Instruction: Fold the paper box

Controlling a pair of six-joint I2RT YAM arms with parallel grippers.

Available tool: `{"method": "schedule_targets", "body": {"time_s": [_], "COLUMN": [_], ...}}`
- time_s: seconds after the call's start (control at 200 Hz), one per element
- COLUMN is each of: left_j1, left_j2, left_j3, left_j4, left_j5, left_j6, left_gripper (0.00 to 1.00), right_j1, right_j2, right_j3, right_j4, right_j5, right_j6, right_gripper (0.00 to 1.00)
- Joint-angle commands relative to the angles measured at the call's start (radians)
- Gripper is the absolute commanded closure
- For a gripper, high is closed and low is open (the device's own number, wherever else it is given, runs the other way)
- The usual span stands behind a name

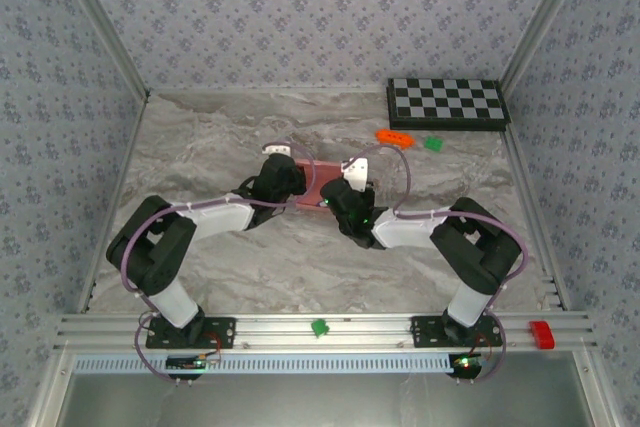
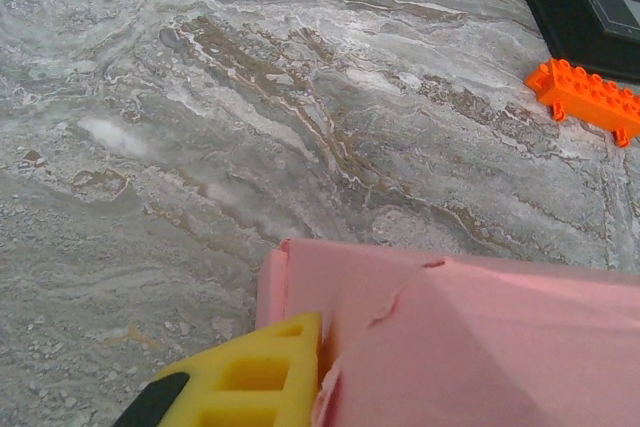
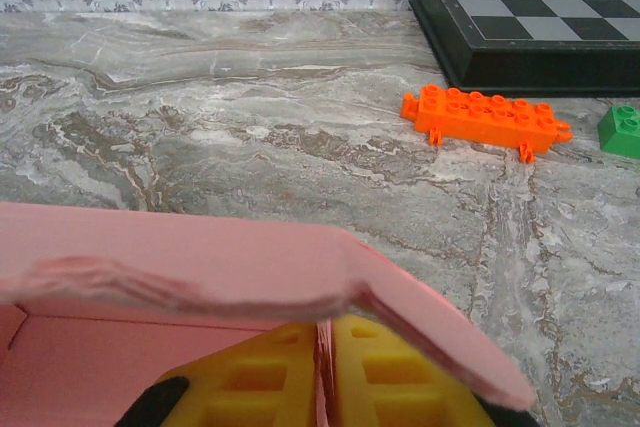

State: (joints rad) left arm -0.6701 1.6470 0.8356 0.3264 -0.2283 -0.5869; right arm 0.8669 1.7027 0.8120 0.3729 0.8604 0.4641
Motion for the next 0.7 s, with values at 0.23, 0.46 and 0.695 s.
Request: {"method": "schedule_targets", "body": {"time_s": [0.23, 0.46, 0.695], "left_j1": [-0.007, -0.007, -0.008], "left_j2": [-0.021, -0.022, -0.02], "left_j3": [-0.027, -0.031, -0.033], "left_j4": [-0.015, -0.021, -0.026], "left_j5": [0.016, 0.012, 0.018], "left_j6": [-0.025, -0.021, -0.02], "left_gripper": [0.92, 0.91, 0.91], "right_j1": [0.012, 0.013, 0.014], "right_j2": [-0.028, -0.029, -0.026], "right_j3": [-0.015, -0.015, -0.013], "right_j4": [-0.049, -0.063, -0.072], "right_j5": [0.041, 0.036, 0.017], "right_j6": [0.042, 0.05, 0.062], "right_gripper": [0.87, 0.87, 0.87]}}
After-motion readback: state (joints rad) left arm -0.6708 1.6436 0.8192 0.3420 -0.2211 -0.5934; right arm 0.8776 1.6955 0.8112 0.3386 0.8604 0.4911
